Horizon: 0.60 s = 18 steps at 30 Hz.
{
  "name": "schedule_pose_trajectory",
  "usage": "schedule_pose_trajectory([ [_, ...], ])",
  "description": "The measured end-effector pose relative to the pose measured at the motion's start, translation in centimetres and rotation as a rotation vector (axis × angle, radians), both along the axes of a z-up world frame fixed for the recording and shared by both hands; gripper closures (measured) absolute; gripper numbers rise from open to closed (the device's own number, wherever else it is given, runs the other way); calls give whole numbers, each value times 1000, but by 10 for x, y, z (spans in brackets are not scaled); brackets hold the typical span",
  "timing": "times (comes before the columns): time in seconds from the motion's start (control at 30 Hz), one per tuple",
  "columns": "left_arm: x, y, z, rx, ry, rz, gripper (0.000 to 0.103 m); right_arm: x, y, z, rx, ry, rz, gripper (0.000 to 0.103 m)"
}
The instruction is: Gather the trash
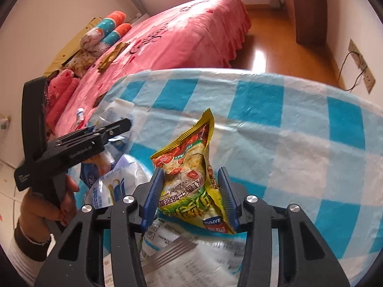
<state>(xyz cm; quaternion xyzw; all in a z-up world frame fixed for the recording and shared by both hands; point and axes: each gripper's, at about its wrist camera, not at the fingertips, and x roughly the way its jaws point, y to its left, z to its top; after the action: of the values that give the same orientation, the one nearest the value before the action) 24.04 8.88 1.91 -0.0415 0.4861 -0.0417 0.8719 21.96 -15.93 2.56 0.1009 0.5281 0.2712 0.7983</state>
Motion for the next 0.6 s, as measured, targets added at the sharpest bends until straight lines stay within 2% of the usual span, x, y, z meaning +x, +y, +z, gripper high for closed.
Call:
schedule_pose_trajectory([
  [0.27, -43, -10, -2, -60, 6, -62, 63, -41, -2, -3, 52, 5, 28, 57],
  [0.6, -129, -14, -4, -129, 15, -112, 64, -112, -1, -3, 94, -6, 67, 57],
])
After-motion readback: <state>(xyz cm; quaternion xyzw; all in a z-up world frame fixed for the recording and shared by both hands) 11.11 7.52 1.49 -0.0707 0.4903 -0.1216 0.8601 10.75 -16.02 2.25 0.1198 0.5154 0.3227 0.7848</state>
